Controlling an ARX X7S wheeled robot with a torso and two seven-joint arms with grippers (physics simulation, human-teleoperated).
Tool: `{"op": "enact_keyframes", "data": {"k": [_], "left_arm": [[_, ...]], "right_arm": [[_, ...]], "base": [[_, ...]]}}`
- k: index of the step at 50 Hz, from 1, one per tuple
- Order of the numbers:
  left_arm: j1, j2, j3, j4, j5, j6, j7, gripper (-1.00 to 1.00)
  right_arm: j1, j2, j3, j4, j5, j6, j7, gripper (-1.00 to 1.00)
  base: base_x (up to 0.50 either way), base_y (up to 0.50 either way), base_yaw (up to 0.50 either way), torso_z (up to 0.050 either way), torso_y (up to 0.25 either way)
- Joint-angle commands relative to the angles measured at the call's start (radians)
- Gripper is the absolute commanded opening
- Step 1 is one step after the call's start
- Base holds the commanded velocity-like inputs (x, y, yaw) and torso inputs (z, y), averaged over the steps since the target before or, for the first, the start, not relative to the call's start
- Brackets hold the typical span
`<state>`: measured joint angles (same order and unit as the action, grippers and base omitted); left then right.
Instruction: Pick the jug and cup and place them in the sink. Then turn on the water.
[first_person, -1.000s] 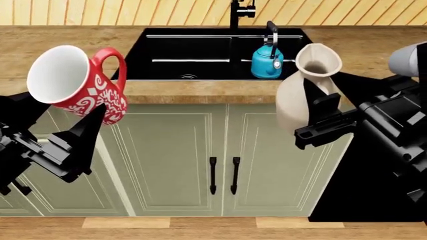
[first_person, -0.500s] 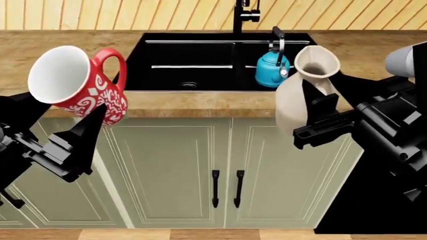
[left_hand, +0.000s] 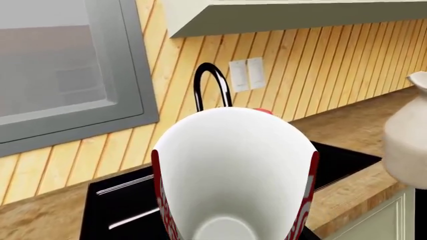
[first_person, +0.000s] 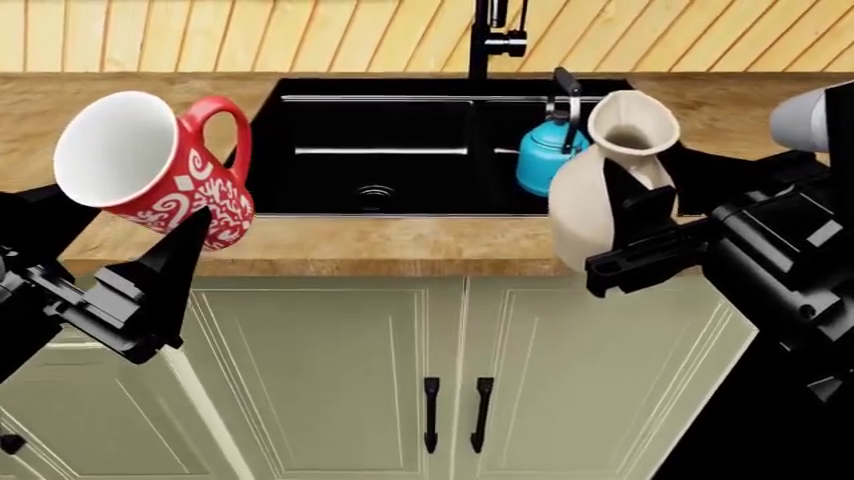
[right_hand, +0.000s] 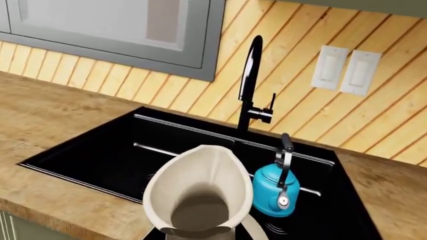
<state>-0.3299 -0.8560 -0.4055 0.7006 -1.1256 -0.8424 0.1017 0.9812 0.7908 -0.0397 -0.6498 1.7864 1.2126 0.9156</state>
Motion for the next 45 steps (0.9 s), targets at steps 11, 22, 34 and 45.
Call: {"op": "enact_keyframes", "data": {"k": [11,22,34,45], "left_arm": [[0.000,-0.001,-0.005,-0.001,-0.016,0.005,-0.015,-1.00],[0.003,-0.002,-0.008,-0.003,-0.015,0.009,-0.013,-1.00],[0.000,-0.004,-0.004,-0.002,-0.019,0.011,-0.016,-1.00],[0.003,-0.007,-0.010,-0.003,-0.024,0.013,-0.015,-1.00]], "right_arm": [[0.002,0.029,0.034,-0.007,-0.007,-0.021,0.019,-1.00],[0.009,0.025,0.022,-0.005,-0.008,-0.025,0.018,-1.00],[0.007,0.035,0.021,-0.008,0.001,-0.033,0.022,-1.00],[0.000,0.028,0.016,-0.007,-0.021,-0.038,0.011,-1.00]], "base": [[0.00,-0.26,0.00,0.001,0.002],[0.00,-0.26,0.00,0.001,0.003],[0.00,-0.26,0.00,0.000,0.002],[0.00,-0.26,0.00,0.001,0.003]]}}
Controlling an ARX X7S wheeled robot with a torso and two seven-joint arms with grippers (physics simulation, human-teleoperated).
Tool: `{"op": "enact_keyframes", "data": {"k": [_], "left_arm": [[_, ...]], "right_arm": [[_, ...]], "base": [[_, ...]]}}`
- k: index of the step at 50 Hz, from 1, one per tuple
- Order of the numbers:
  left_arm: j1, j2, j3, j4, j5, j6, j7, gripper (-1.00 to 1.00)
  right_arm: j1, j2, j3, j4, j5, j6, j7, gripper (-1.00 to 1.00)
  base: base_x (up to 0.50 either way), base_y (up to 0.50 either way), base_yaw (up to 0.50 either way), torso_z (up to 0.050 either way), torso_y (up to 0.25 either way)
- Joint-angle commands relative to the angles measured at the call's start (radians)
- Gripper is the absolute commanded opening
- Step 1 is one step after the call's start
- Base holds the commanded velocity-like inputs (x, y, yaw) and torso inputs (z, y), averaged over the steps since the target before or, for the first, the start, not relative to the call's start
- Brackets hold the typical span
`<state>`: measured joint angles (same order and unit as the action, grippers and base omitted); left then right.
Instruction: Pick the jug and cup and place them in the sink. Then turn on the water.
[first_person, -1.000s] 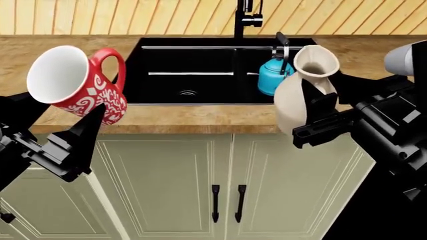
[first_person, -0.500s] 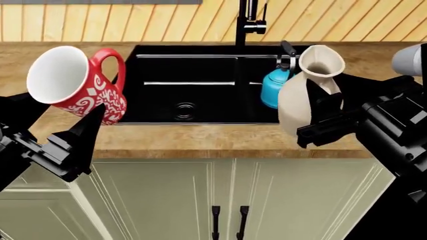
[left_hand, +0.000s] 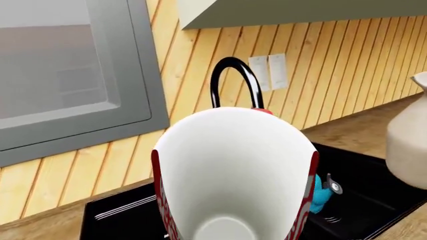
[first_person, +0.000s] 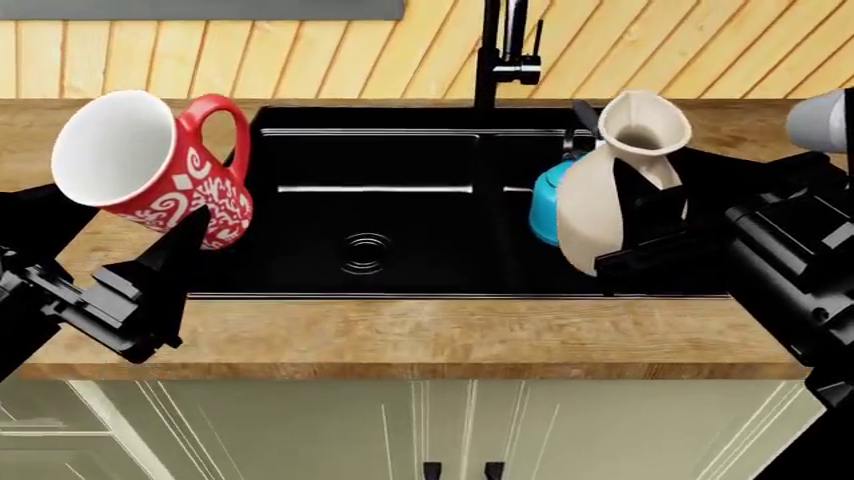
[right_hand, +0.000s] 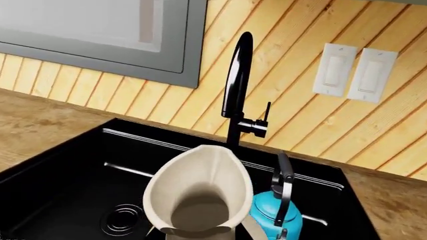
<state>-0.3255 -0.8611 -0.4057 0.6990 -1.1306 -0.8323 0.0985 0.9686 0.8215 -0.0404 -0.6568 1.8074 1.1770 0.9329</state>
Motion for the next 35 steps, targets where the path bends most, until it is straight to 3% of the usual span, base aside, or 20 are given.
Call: {"op": "enact_keyframes", "data": {"k": [1,35], "left_arm": [[-0.001,-0.002,-0.011,-0.001,-0.020,0.003,-0.012,-1.00],[0.006,-0.004,-0.008,-0.002,-0.020,0.010,-0.015,-1.00]], "right_arm": [[0.010,-0.003,0.017,-0.001,-0.044,-0.003,-0.008,-1.00],[-0.071,0.054,0.075,-0.033,-0.006,-0.051,0.021,-1.00]], "base": [[0.00,-0.27,0.00,0.000,0.000],[0.00,-0.26,0.00,0.001,0.002]]}}
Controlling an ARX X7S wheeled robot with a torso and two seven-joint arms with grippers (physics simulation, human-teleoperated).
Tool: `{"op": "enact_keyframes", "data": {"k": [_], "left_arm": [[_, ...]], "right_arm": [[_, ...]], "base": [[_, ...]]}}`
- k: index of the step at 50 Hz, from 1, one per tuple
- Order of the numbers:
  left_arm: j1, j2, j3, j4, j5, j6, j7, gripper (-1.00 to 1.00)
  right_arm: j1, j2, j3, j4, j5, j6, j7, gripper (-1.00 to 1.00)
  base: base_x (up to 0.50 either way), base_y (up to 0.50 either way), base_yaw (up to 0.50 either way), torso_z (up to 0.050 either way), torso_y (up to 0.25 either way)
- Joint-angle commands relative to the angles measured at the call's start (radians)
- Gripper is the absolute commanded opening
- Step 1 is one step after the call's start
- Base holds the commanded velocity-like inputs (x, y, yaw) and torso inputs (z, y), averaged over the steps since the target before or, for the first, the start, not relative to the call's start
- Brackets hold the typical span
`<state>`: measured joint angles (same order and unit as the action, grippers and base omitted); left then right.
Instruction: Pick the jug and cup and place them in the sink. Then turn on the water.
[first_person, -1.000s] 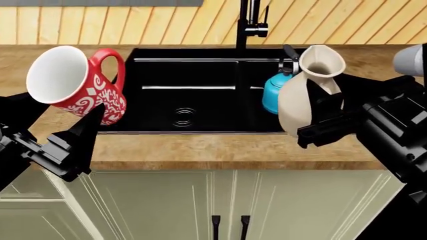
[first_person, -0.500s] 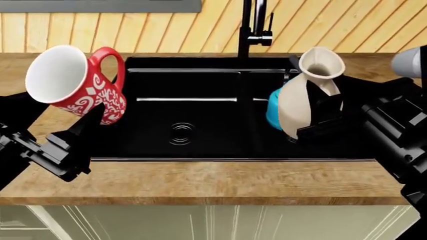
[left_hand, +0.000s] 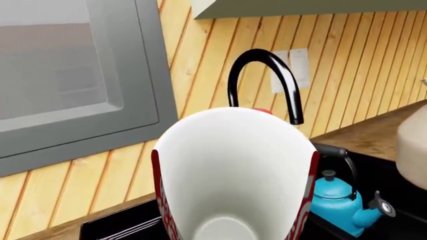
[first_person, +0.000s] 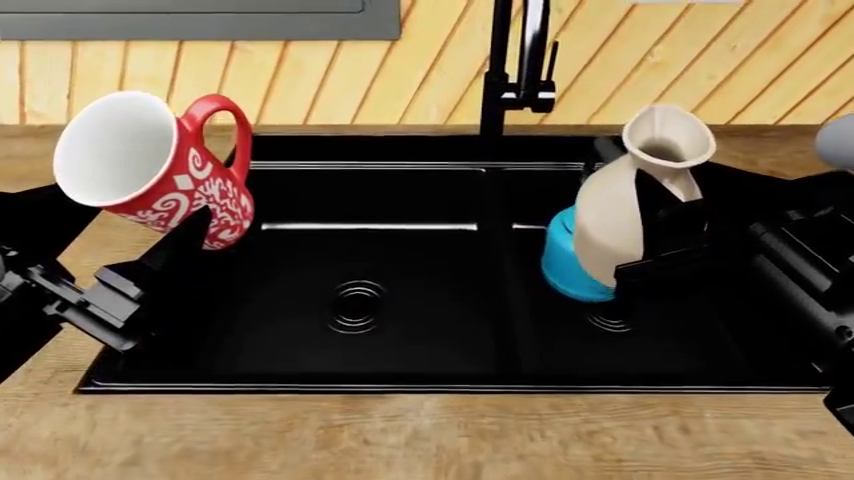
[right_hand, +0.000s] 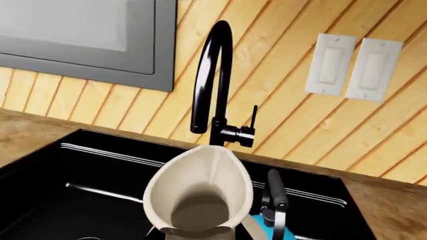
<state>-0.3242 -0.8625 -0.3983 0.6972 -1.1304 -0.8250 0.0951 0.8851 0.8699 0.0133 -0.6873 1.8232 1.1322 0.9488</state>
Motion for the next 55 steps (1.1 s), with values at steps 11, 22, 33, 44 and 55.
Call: {"op": "enact_keyframes", "data": {"k": [11,22,33,44,55], "left_arm": [[0.002,-0.001,-0.009,-0.007,-0.015,0.007,-0.010,-1.00],[-0.005,-0.001,-0.002,-0.009,-0.016,0.009,-0.012,-1.00],[0.001,0.000,-0.001,-0.007,-0.012,0.013,-0.011,-1.00],[-0.003,0.003,0.011,-0.010,-0.002,0.018,-0.011,-1.00],[0.012,0.000,-0.003,-0.004,-0.008,0.021,-0.008,-1.00]], "right_arm": [[0.019,0.000,0.008,0.002,-0.029,-0.007,0.002,-1.00],[0.028,0.003,-0.001,0.003,-0.023,-0.011,0.007,-1.00],[0.012,0.007,0.006,-0.004,-0.025,-0.018,0.003,-1.00],[-0.001,0.005,0.009,-0.006,-0.037,-0.024,-0.006,-1.00],[-0.014,0.010,0.013,-0.009,-0.043,-0.030,-0.009,-1.00]], "base": [[0.00,-0.26,0.00,0.001,0.002],[0.00,-0.26,0.00,0.000,0.003],[0.00,-0.26,0.00,0.001,0.002],[0.00,-0.12,0.00,0.000,0.002],[0.00,0.00,0.00,0.001,0.002]]}}
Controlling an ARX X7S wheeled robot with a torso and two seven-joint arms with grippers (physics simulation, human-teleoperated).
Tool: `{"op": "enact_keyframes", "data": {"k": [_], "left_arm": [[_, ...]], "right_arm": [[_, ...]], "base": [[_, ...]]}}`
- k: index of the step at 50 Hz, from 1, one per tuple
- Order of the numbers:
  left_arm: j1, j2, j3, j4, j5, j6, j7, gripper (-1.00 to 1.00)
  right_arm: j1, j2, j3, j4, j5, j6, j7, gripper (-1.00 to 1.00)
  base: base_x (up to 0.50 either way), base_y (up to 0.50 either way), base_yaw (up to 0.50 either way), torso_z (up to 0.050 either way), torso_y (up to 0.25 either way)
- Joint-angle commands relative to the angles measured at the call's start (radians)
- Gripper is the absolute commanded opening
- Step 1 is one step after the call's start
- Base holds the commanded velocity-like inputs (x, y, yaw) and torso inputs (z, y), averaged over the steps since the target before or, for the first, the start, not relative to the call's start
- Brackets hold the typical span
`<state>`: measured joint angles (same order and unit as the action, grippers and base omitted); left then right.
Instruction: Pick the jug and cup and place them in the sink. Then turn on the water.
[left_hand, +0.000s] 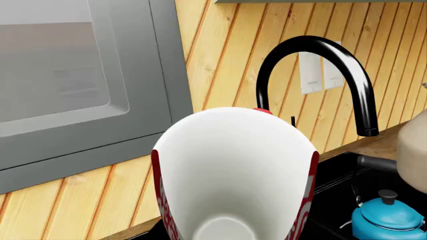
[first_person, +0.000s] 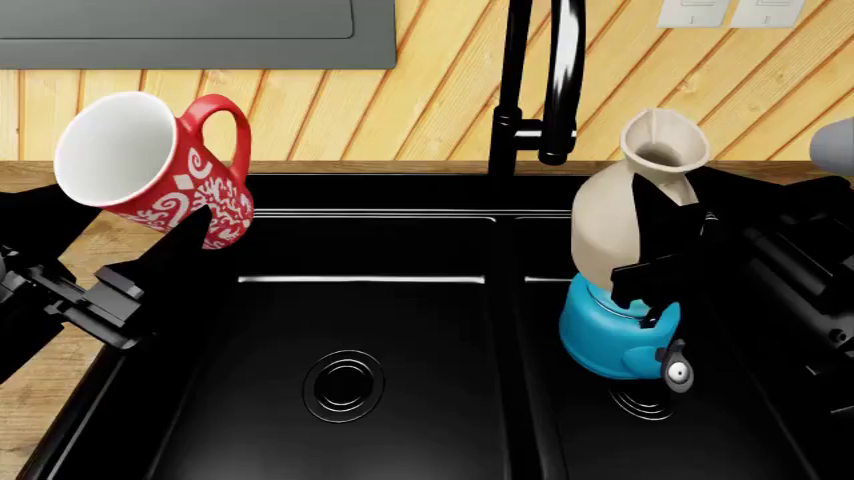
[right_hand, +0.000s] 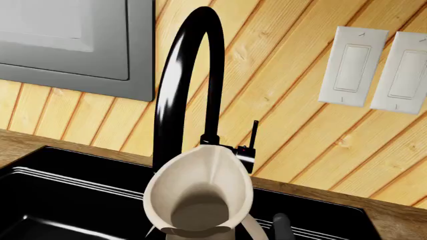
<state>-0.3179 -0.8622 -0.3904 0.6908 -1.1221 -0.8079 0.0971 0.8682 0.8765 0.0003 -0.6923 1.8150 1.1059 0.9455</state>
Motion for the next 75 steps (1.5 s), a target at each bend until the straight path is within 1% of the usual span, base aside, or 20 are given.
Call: {"op": "enact_keyframes", "data": {"k": [1,7,14,25,38,54,64,75], "left_arm": [[0.007,0.000,-0.011,0.002,-0.016,0.004,-0.010,-1.00],[0.003,0.001,-0.001,0.000,-0.012,0.005,-0.010,-1.00],[-0.010,0.003,0.017,-0.004,-0.007,0.004,-0.014,-1.00],[0.001,-0.002,0.002,-0.003,-0.013,0.006,-0.016,-1.00],[0.007,0.000,-0.005,-0.012,-0.001,0.009,-0.031,-1.00],[0.025,0.000,-0.025,-0.013,-0.002,0.017,-0.032,-1.00],[0.050,-0.001,-0.057,-0.015,-0.002,0.026,-0.025,-1.00],[0.059,-0.006,-0.068,-0.032,0.020,0.030,-0.033,-1.00]], "right_arm": [[-0.005,0.004,0.029,-0.005,-0.037,-0.004,-0.008,-1.00],[-0.054,0.011,0.049,-0.021,-0.037,-0.013,-0.011,-1.00],[-0.153,0.022,0.091,-0.059,-0.034,-0.027,-0.014,-1.00],[-0.211,-0.048,0.052,-0.052,-0.135,-0.015,-0.079,-1.00],[-0.197,-0.123,-0.027,-0.013,-0.233,-0.002,-0.145,-1.00],[-0.131,-0.218,-0.129,0.036,-0.318,0.009,-0.209,-1.00],[-0.055,-0.310,-0.217,0.100,-0.403,0.009,-0.274,-1.00],[0.025,-0.424,-0.332,0.213,-0.548,-0.032,-0.407,-1.00]], "base": [[0.00,0.00,0.00,0.000,0.000],[0.00,0.00,0.00,0.002,0.002],[0.00,0.00,0.00,0.000,0.001],[0.00,0.00,0.00,0.001,0.002],[0.00,0.00,0.00,0.001,0.002],[0.00,0.00,0.00,0.001,0.001],[0.00,0.00,0.00,0.000,0.002],[0.00,0.00,0.00,0.001,0.001]]}}
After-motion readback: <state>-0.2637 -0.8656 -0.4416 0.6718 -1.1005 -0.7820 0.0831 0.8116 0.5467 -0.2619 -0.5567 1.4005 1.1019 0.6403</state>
